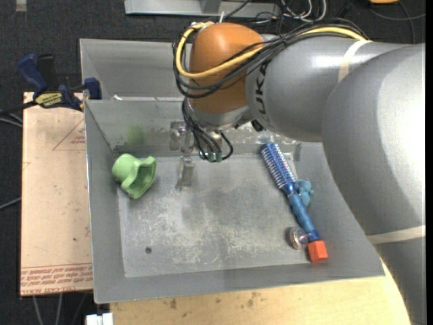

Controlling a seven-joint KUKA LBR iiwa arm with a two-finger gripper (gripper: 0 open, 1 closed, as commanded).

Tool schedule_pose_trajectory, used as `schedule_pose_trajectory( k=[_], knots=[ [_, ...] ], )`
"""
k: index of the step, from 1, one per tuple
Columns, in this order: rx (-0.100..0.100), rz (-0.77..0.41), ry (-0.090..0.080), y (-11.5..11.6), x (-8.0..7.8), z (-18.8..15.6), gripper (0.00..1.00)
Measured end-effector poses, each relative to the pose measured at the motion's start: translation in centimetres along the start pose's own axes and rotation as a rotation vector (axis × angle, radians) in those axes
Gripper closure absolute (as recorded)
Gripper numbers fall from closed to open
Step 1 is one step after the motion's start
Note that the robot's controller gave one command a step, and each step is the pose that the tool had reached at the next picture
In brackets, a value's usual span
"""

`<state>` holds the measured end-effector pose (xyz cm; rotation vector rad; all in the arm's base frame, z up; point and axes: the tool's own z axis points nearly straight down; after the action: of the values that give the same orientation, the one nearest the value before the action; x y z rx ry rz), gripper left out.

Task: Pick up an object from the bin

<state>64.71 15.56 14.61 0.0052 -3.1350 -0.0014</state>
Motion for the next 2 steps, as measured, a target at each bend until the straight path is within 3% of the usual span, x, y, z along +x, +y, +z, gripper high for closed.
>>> schedule_pose_trajectory(
  k=[1,2],
  knots=[
    [-0.003,-0.015,-0.005,8.73,1.81,3.28,0.0],
    [-0.001,-0.005,-0.01,8.15,1.49,2.94,1.0]
  ],
)
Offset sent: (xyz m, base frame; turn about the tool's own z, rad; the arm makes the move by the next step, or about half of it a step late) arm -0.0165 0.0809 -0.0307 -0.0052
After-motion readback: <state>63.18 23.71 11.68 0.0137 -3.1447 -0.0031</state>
